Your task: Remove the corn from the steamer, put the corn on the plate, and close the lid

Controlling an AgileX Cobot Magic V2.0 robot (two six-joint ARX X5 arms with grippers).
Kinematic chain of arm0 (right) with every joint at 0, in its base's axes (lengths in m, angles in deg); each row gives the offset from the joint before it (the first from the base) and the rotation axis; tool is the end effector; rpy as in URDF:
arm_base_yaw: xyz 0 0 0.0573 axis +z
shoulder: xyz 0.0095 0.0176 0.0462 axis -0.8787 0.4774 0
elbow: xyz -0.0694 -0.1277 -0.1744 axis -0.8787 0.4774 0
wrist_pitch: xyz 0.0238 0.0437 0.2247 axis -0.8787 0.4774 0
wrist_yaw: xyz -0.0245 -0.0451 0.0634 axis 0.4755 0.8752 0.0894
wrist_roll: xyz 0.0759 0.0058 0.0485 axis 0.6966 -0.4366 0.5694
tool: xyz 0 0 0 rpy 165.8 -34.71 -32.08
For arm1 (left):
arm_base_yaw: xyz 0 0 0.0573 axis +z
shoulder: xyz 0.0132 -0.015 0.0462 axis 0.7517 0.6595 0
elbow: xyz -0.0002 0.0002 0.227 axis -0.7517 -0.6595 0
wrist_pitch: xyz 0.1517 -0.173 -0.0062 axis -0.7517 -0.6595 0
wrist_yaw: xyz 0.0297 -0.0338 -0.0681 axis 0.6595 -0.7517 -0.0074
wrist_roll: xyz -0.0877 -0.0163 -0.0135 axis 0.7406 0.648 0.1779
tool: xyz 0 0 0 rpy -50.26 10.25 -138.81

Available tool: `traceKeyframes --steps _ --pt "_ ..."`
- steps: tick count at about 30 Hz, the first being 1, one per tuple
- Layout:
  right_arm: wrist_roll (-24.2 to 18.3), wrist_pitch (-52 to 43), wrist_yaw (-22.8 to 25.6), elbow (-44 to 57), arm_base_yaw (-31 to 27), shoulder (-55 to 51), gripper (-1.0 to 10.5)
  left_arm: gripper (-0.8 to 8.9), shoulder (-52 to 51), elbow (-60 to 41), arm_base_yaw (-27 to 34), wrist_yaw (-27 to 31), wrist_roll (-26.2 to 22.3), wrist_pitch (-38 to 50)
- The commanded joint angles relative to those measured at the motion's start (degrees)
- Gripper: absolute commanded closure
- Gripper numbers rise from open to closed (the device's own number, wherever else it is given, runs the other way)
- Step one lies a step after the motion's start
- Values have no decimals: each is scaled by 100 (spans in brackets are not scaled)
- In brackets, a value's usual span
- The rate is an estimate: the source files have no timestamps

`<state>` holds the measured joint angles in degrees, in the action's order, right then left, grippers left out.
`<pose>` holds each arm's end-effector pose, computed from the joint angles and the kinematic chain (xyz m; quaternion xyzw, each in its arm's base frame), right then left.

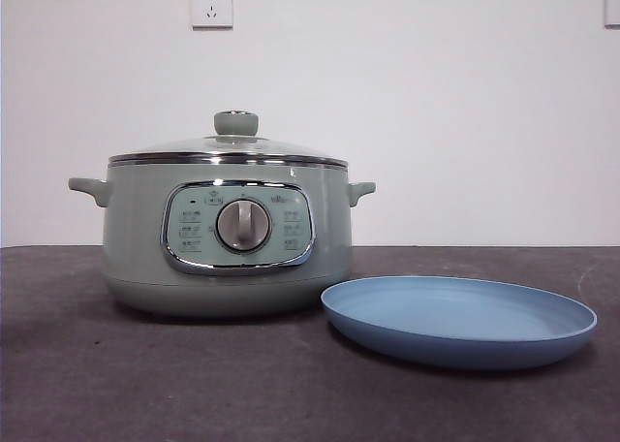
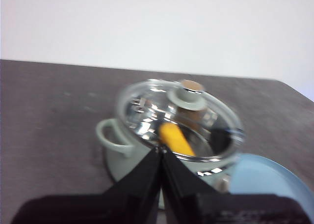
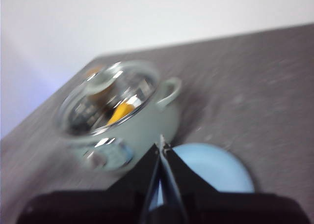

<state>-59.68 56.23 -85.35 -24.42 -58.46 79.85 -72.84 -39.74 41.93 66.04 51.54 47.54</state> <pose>0.1631 0.0480 0.2639 0.1153 0.1636 0.2700 0.9418 0.1373 -0.0350 0.2663 -0.1022 0.1023 -0.1681 0.9751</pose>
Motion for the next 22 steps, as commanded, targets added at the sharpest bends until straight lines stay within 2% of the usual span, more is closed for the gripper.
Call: traceKeyframes --steps 1,5,10,17,18,19,22 --pt "-898 730 -389 -717 15 592 958 821 317 326 15 -442 -116 -120" --pt "-1611 1766 -664 -1626 61 1276 958 821 793 822 15 -977 -251 -439" --pt "-2068 2586 -750 -2332 210 1818 958 822 1298 1283 13 -1449 -437 -890" --pt "-2055 2673 -730 -2422 243 1954 934 792 1611 1453 15 -1687 -343 -942" --pt "-2033 2673 -728 -2422 243 1954 900 739 1613 1453 15 -1687 -341 -953" --pt "-2017 2673 -730 -2422 243 1954 821 639 1613 1453 15 -1685 -341 -970" --pt "-1989 2673 -721 -2422 243 1954 478 301 1613 1453 15 -1685 -343 -970"
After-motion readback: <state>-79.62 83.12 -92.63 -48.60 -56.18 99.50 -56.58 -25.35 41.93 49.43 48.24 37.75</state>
